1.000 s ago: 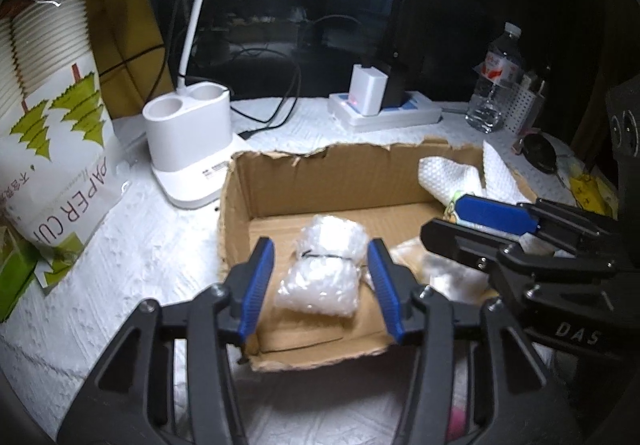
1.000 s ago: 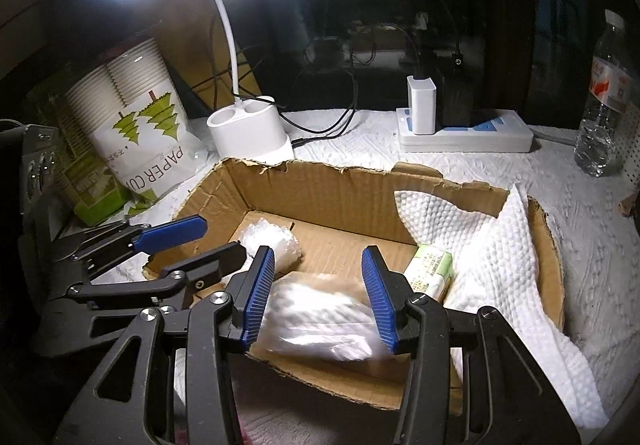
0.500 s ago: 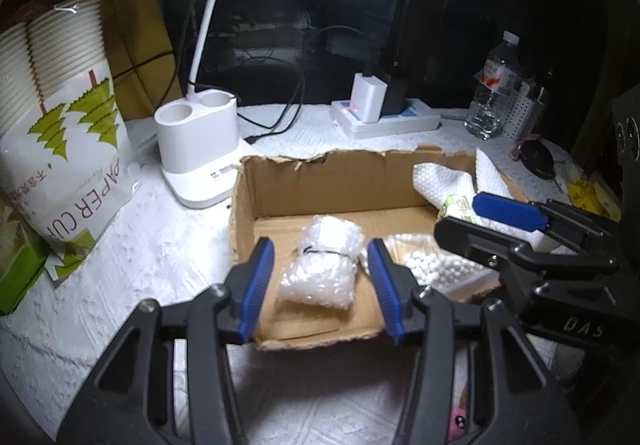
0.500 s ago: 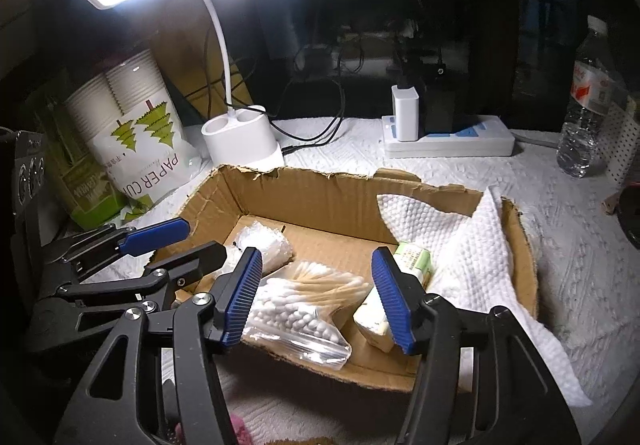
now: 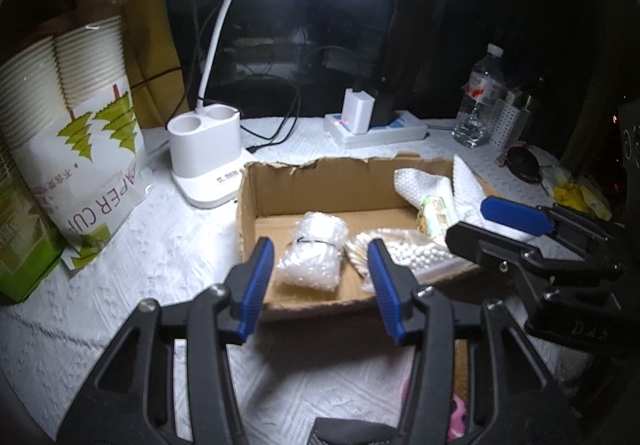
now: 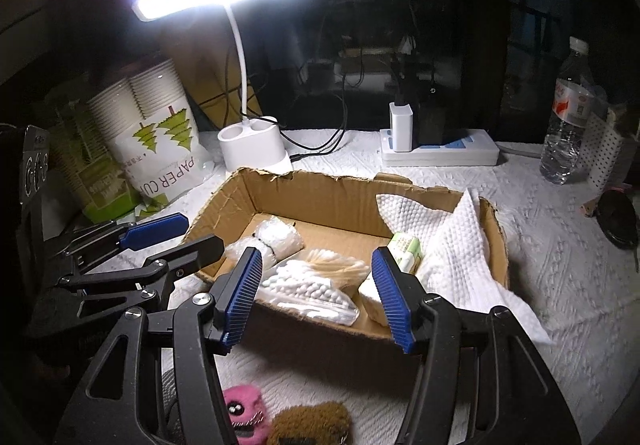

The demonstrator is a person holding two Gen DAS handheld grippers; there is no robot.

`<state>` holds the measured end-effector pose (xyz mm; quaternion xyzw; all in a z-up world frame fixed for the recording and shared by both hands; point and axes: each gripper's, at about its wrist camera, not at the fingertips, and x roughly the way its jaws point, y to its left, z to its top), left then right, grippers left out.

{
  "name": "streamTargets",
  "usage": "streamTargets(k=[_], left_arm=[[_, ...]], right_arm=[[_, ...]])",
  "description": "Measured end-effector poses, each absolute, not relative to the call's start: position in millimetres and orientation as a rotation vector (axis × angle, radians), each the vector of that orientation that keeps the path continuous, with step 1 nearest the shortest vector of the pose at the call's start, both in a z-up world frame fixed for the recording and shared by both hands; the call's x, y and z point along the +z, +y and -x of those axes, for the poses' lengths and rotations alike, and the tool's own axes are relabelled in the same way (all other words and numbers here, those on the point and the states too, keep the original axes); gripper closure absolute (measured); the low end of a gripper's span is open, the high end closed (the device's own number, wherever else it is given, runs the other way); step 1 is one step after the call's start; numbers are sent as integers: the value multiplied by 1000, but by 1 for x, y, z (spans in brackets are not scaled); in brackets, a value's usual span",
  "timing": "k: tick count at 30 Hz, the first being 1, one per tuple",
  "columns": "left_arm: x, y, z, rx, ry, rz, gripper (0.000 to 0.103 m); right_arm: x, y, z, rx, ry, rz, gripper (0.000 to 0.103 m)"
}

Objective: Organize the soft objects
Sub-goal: 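Lower the bubble wrap into the box with the left tool while the right tool drops the swab bag in, then move the right tool to the brown plush toy and close on it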

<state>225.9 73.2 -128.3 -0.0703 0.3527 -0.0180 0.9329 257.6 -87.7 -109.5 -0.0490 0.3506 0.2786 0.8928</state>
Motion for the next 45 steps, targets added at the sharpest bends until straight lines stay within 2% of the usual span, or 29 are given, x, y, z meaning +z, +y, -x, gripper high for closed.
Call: streamTargets(k=[21, 23, 24, 25, 45], left_arm=[[-113, 55, -171, -50, 680, 126, 50], [-114, 54, -167, -60, 686, 132, 36], [-115, 54, -165, -68, 687, 141, 26], [-115, 54, -162, -71, 685, 149, 25], [-150, 37, -139, -49, 747, 135, 25]], right_arm=[[-96, -111, -200, 554, 679, 100, 43], [-98, -114, -195, 551, 680, 99, 43], [-99, -115, -193, 550, 681, 99, 43], [-100, -116, -192, 548, 683, 98, 43], [-147, -138, -172, 536, 769, 84, 43]])
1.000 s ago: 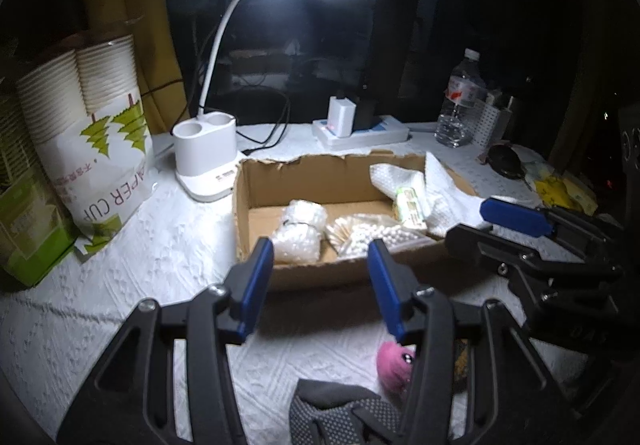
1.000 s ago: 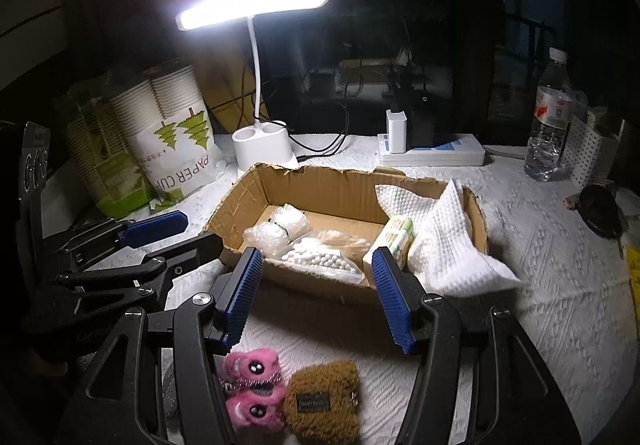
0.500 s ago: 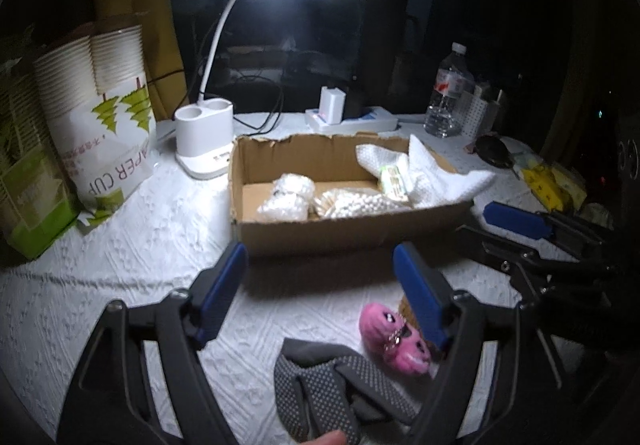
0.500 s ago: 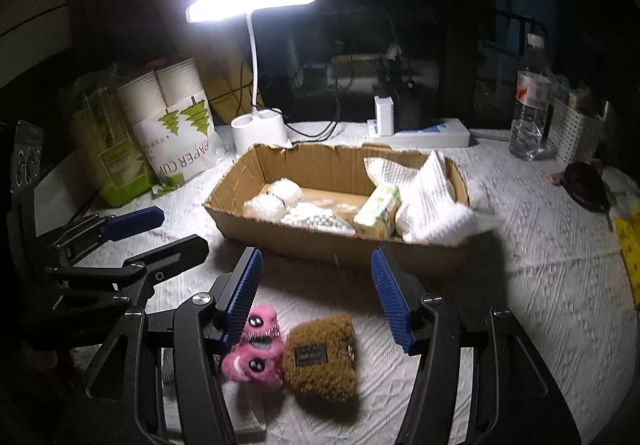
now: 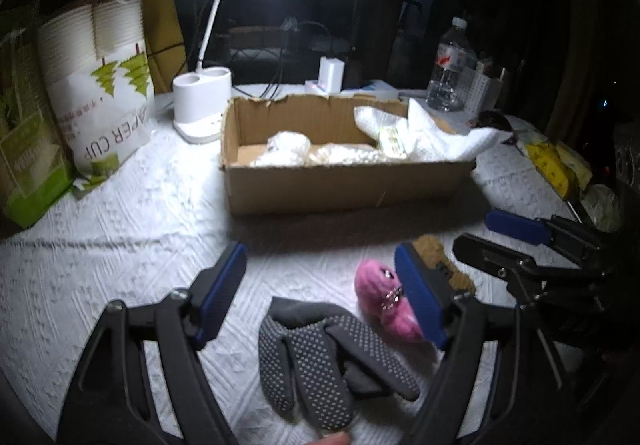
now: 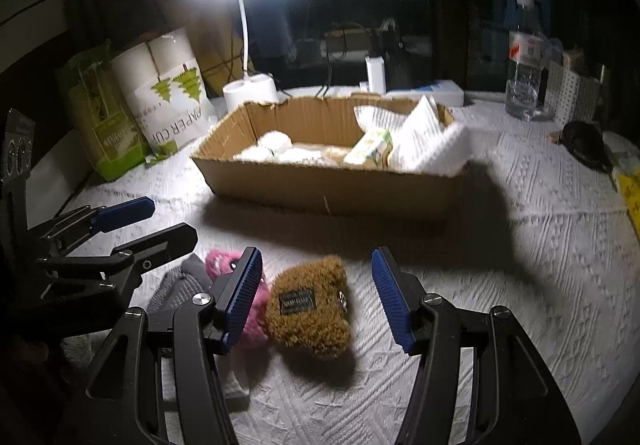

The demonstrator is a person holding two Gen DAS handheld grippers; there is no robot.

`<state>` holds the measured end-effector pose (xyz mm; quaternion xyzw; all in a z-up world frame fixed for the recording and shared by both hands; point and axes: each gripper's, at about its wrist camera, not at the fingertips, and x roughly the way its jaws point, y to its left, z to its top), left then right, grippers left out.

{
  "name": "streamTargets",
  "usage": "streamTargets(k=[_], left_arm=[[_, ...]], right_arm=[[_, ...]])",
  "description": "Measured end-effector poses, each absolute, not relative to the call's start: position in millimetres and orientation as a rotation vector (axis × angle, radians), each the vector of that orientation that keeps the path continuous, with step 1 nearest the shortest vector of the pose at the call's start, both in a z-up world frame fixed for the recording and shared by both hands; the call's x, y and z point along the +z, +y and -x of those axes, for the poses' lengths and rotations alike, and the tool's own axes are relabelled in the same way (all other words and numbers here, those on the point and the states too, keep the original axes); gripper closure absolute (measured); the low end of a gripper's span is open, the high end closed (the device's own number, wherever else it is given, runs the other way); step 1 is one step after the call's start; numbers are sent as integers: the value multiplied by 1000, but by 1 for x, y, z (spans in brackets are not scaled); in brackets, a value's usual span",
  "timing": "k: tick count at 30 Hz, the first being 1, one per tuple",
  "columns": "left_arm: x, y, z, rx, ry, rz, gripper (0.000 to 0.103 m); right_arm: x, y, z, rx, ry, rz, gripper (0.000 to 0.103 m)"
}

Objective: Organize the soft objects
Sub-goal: 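Move the right tool to the brown plush toy and close on it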

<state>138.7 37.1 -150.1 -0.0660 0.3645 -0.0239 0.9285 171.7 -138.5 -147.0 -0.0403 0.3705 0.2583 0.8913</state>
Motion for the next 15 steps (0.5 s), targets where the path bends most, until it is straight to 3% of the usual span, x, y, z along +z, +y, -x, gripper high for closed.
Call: streamTargets(k=[15], left_arm=[[-164, 30, -138, -31, 789, 114, 25]], right_arm=[[-191, -132, -179, 572, 893, 110, 44]])
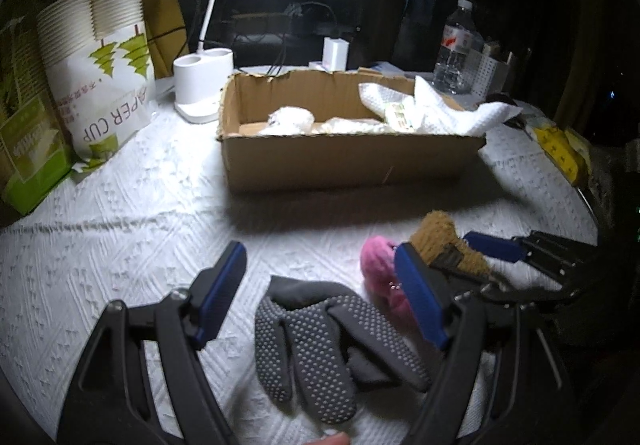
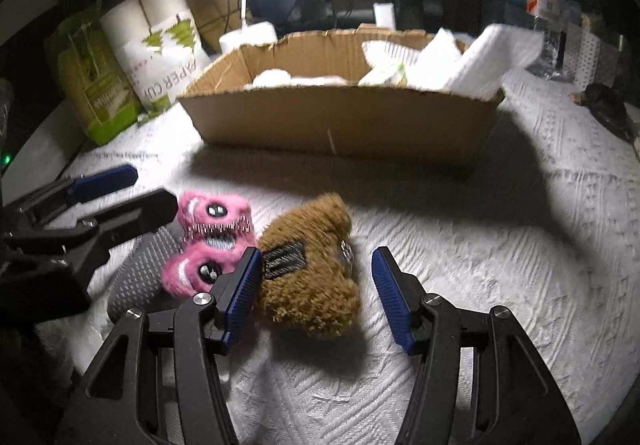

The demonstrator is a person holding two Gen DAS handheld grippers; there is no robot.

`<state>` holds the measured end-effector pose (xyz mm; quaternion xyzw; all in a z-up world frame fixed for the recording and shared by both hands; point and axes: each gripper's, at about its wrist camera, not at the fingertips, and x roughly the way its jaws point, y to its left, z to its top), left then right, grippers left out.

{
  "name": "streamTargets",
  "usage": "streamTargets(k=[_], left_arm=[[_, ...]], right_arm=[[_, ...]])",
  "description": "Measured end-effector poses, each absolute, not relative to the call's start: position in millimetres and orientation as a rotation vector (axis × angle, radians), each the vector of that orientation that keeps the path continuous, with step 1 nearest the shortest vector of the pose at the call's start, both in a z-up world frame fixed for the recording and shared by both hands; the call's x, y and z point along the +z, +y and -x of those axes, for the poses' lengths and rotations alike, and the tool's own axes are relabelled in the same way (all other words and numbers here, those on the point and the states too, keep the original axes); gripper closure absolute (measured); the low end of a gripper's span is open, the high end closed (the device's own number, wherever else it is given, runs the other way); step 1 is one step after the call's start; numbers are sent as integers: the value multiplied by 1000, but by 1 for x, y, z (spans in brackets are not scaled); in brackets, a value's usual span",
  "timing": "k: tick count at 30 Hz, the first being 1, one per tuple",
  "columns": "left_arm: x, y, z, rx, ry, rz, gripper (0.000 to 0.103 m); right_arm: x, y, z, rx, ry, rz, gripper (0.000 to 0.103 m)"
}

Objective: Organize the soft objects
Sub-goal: 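Move the right tool to the brown plush toy and close on it, then grasp the pink plush toy with the left tool while the right tool lifts the brown plush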

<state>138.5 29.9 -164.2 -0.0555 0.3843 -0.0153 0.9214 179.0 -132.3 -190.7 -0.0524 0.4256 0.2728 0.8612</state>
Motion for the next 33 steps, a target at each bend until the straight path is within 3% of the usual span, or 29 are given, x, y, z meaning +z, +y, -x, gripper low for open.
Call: streamTargets(k=[3, 18, 20, 21, 24, 33], left_arm=[[-163, 22, -141, -41, 793, 97, 25], [-177, -24, -156, -133, 846, -11, 26], [-179, -29, -157, -152, 851, -22, 36], [-181, -29, -158, -159, 861, -23, 49], [-187, -32, -160, -180, 884, -30, 59], [-174, -32, -157, -211, 849, -12, 63]], right_arm=[[-189, -132, -175, 602, 883, 119, 59], [-178, -175, -178, 554, 827, 50, 61], [-177, -179, -179, 551, 821, 38, 61], [-176, -180, -179, 552, 819, 35, 61], [-174, -183, -178, 552, 807, 25, 61], [-161, -182, -176, 551, 775, 29, 61]])
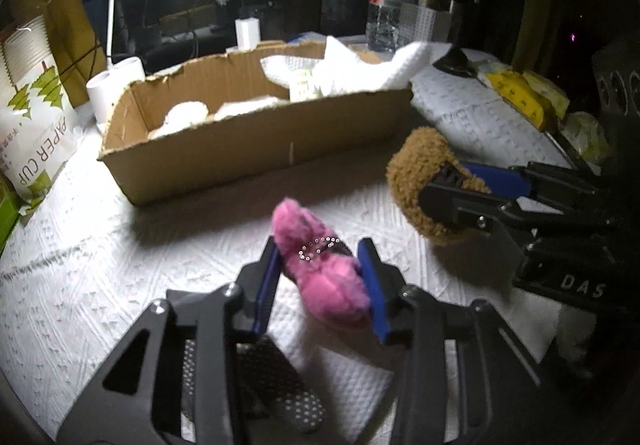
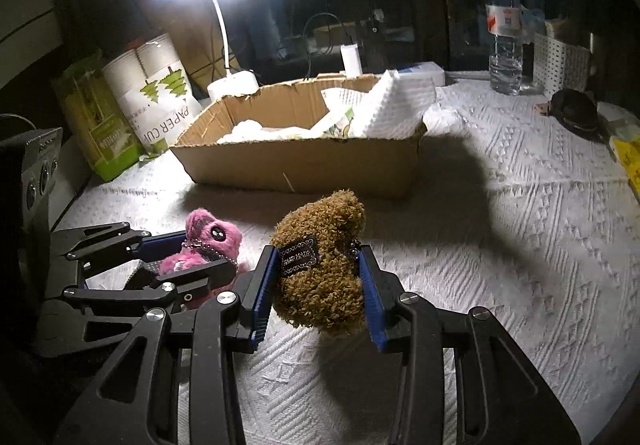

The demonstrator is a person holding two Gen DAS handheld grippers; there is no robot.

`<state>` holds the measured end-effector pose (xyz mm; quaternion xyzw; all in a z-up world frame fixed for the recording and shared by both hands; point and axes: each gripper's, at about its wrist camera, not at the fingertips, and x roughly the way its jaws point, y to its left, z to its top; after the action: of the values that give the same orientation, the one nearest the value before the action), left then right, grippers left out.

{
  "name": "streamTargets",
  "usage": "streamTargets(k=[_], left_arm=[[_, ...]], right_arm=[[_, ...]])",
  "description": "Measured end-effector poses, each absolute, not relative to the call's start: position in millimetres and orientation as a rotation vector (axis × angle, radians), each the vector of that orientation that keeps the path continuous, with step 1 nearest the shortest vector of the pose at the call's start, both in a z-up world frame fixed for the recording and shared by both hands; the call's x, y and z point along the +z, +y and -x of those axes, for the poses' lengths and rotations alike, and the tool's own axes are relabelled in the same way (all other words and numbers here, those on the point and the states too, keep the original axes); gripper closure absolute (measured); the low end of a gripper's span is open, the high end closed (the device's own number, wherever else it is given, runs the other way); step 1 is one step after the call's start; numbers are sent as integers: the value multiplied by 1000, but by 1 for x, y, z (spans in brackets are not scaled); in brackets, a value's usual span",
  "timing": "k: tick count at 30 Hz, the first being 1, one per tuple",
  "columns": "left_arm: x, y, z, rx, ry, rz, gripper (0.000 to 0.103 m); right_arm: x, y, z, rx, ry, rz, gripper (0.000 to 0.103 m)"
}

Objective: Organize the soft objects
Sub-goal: 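Grasp the pink plush toy with the left tool while the right tool lifts the brown plush, then carry the pink plush with the left tool while the right tool carries the brown plush over the box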

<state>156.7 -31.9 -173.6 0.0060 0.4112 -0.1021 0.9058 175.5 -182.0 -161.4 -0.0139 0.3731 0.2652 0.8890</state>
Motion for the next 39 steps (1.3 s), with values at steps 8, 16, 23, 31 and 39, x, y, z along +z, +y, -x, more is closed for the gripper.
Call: streamTargets(k=[8, 16, 23, 31, 39], left_arm=[[-156, -22, -155, -211, 804, 9, 63], [-142, -15, -158, -210, 772, 17, 63], [-130, -5, -167, -202, 750, 15, 63], [-118, 8, -183, -183, 728, 14, 63], [-107, 20, -200, -175, 696, 2, 63]], right_arm=[[-150, -178, -177, 556, 756, 38, 61], [-139, -172, -181, 563, 739, 48, 61], [-128, -165, -188, 573, 721, 54, 61], [-118, -158, -202, 584, 705, 58, 61], [-107, -147, -220, 597, 680, 72, 61]])
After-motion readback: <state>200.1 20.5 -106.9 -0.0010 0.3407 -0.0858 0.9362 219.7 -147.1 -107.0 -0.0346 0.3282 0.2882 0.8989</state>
